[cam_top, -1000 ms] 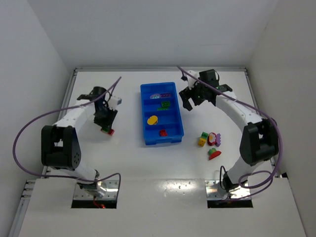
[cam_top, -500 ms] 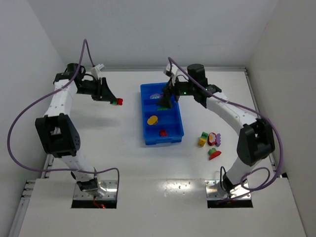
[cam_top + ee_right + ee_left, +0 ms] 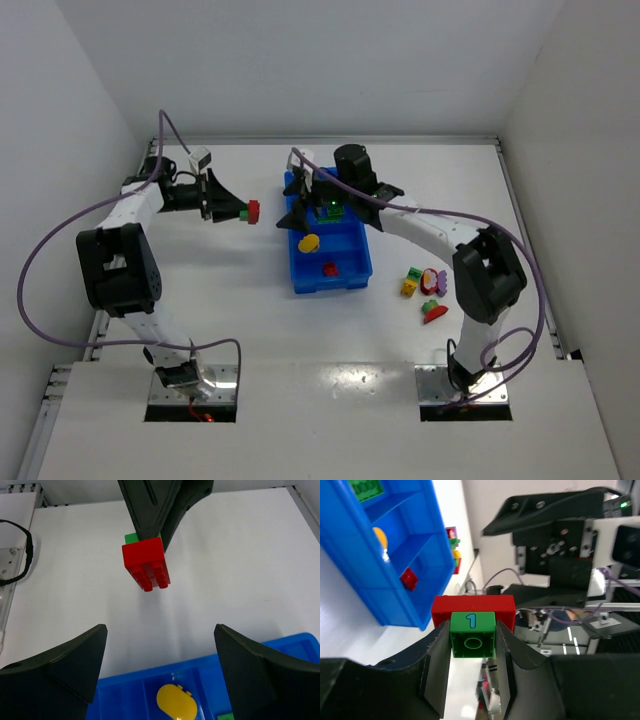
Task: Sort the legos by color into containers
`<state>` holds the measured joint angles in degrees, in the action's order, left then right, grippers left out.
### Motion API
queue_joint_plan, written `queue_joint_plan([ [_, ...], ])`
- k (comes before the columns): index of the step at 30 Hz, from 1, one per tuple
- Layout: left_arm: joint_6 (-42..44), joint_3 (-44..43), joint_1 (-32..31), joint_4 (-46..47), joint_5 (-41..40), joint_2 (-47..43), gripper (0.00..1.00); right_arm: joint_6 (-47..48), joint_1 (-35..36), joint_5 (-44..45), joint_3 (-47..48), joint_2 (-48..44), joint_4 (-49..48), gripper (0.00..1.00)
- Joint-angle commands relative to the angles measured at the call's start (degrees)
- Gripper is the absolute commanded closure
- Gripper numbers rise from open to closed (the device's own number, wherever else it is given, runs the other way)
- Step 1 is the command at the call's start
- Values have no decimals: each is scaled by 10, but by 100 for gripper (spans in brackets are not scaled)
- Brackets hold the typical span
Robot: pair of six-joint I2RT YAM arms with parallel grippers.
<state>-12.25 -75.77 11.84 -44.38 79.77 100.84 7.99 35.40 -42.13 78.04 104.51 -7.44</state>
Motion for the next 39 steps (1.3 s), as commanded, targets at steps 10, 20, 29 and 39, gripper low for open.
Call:
queue_joint_plan([
  [10, -76, -13, 7, 90, 129, -28, 97, 10, 46, -7, 61, 42, -64, 19],
  [20, -76, -2, 2, 90, 129, -39, 97, -7, 56, 0, 98, 76, -70, 20],
  [29, -76, 15, -8, 95, 123, -55, 97, -17, 56, 0, 109, 89, -75, 33],
  [39, -81, 33, -22, 105, 107, -65, 97, -17, 56, 6, 127, 94, -80, 46],
])
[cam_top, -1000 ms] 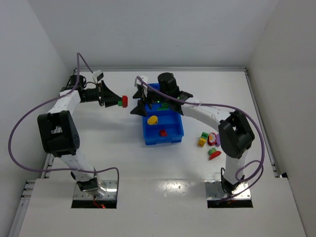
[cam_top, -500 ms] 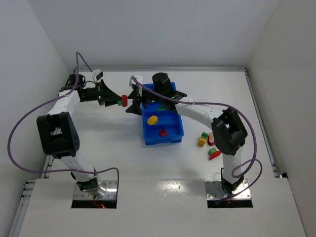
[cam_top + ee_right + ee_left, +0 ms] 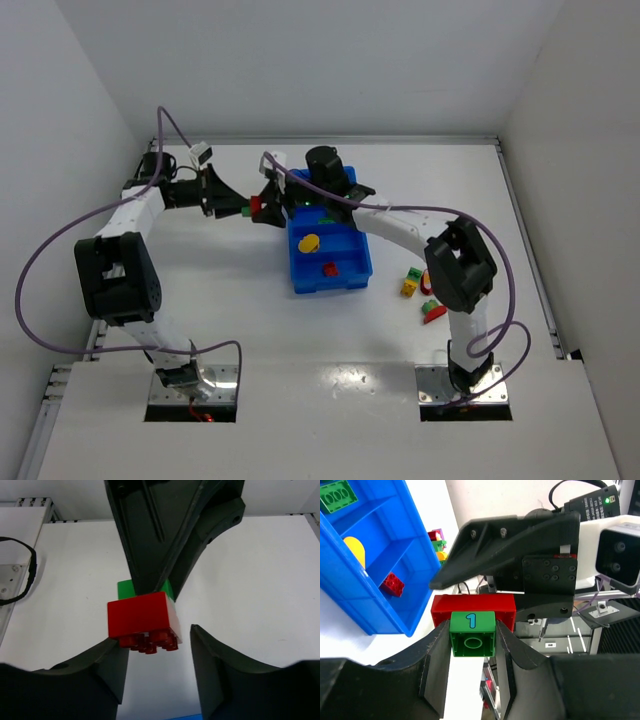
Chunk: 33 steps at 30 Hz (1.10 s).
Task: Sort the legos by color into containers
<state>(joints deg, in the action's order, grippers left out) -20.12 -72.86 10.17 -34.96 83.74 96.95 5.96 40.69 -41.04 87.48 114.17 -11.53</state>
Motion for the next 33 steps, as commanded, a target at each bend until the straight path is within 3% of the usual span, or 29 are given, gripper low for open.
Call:
queue_joint_plan([
  [1, -3, 4, -5, 11, 67, -26, 97, 3, 4, -5, 37, -3, -39, 51],
  [7, 3, 4, -5, 11, 27, -26, 100, 15, 9, -5, 43, -10, -23, 74],
  [9, 3, 4, 7, 11, 14, -32, 100, 20, 9, -5, 37, -16, -23, 89],
  [12, 8, 4, 28, 11, -7, -26, 100, 27, 9, 5, 7, -32, -23, 97],
  [24, 3, -75, 102, 11, -102, -5, 100, 52, -2, 22, -45, -76, 1, 99],
  [29, 3, -132, 108, 11, -249, -18, 100, 73, -12, 41, -71, -102, 12, 100],
  [33, 36, -182, 55, 2, -407, -34, 100, 94, -24, 67, -93, -125, 31, 100],
])
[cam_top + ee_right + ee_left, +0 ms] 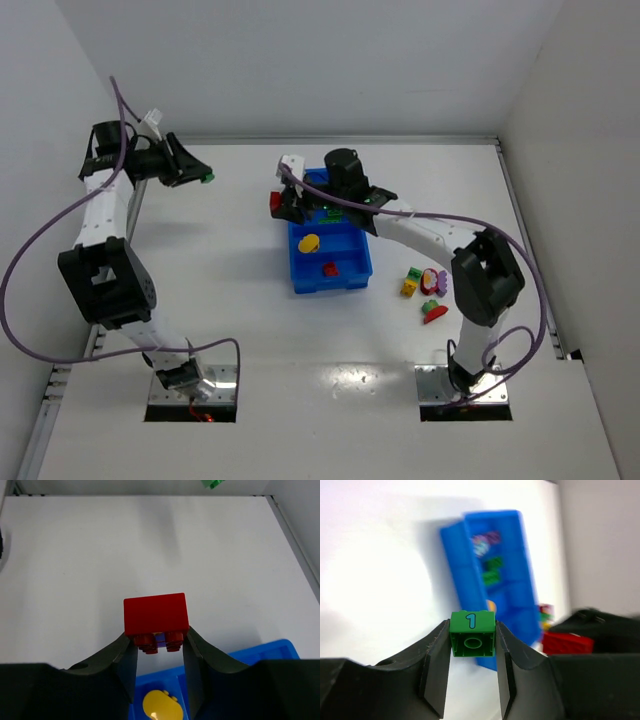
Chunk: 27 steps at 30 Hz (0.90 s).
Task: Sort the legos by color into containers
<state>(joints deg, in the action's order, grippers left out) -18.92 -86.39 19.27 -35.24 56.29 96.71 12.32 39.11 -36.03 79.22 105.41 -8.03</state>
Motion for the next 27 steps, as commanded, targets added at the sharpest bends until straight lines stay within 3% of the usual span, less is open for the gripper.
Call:
queue_joint_plan([
  [1, 46, -59, -49, -7, -169, -32, 100, 37, -13, 24, -18, -45, 4, 100],
  [2, 56, -71, -63, -27, -243, -32, 100, 37, -13, 44, -18, -54, 4, 100],
  [5, 91, -97, -120, -42, -366, -32, 100, 37, -27, 77, -34, -70, 23, 100],
  [8, 123, -102, -190, -42, -453, -32, 100, 4, -43, 119, -58, -96, 30, 100],
  [16, 118, -95, -319, -42, -458, 4, 100, -68, -97, 203, -133, -183, 97, 100],
  [27, 95, -126, -412, -31, -386, 127, 100, -136, -162, 284, -182, -259, 167, 100],
])
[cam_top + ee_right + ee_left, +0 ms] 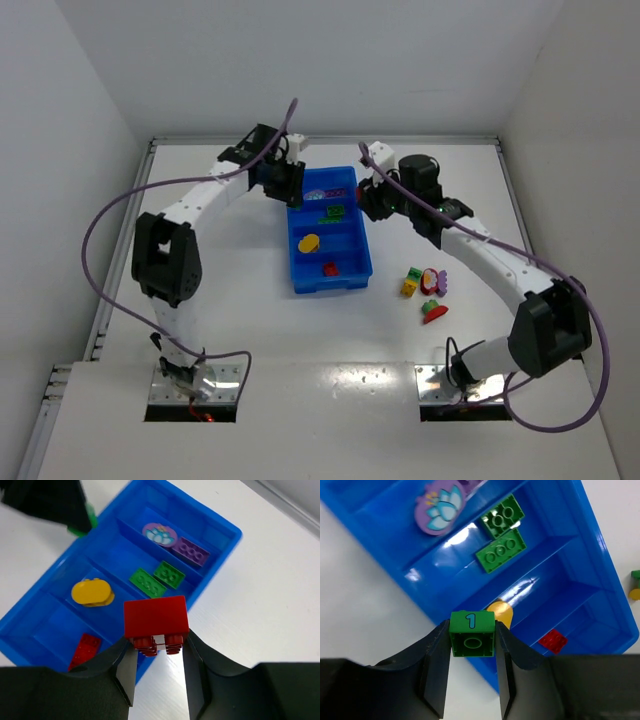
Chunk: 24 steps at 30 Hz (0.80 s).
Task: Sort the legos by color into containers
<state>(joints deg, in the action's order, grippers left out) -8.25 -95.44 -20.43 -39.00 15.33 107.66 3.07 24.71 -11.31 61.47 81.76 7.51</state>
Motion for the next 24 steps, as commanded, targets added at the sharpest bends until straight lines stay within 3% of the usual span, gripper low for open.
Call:
queue_joint_plan([
  [1, -12, -41, -15, 7, 23, 27, 100, -52, -24, 37, -5, -22, 12, 100],
  [12, -23, -96, -33, 7, 23, 122, 100, -76, -71, 7, 12, -11, 23, 100],
  [19, -23, -96, -33, 7, 16, 142, 79, -76, -82, -26, 22, 5, 23, 100],
  [20, -23, -96, -33, 7, 22, 142, 63, -76, -82, -35, 22, 5, 29, 100],
  [24, -18, -96, -33, 7, 22, 152, 42, -76, -82, -49, 22, 10, 29, 100],
])
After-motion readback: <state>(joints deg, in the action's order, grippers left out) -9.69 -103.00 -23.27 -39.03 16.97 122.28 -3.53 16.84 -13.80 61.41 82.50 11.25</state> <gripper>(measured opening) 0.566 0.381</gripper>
